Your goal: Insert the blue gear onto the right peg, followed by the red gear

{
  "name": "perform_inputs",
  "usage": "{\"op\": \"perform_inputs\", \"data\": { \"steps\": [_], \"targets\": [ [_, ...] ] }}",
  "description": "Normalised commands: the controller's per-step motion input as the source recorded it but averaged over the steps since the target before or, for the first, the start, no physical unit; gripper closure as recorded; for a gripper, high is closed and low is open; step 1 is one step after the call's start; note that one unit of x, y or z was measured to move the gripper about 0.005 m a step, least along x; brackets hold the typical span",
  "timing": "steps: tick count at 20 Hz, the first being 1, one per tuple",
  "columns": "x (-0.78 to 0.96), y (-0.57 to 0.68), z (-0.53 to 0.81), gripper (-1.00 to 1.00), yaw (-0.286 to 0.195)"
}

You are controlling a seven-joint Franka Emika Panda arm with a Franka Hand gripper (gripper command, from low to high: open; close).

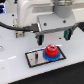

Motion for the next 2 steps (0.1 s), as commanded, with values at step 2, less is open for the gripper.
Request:
{"op": "perform_inputs", "data": {
  "steps": [2],
  "targets": [
    [-0.04, 0.0, -0.04, -1.0, 0.0]
  ]
}}
